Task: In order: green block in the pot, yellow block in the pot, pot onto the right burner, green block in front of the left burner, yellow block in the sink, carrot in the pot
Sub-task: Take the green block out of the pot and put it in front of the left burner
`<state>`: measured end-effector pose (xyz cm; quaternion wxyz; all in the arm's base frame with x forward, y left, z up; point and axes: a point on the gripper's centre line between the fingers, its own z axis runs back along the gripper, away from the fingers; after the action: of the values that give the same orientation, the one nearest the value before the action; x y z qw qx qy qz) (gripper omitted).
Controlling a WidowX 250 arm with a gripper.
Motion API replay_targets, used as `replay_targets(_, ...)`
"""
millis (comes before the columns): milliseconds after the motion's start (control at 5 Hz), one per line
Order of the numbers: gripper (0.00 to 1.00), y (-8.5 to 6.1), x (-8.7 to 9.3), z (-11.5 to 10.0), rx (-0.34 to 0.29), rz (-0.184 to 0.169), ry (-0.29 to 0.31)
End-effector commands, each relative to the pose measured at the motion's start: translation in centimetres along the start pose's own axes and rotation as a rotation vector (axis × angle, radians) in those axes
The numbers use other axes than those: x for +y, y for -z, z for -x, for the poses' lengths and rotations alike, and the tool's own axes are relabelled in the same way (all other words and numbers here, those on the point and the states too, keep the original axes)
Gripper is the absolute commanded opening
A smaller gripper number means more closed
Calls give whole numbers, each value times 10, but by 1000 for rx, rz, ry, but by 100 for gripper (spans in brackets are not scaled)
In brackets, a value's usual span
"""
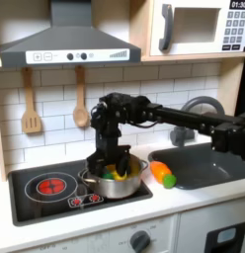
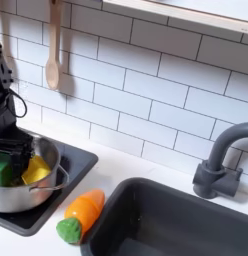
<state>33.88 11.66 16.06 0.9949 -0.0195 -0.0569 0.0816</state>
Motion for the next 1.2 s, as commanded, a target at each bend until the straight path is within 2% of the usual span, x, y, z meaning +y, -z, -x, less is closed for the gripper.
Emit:
replay_targets(0, 100, 4, 0, 6, -2, -1, -13)
replay_targets(200, 85, 1, -2, 4, -16, 2, -5)
replay_targets(400, 0, 2, -1, 6, -15, -10, -25)
replay_targets(600, 0, 4, -4, 6, -20, -2, -39)
replay_targets(1000, 0, -5, -8, 5, -49, -4, -49)
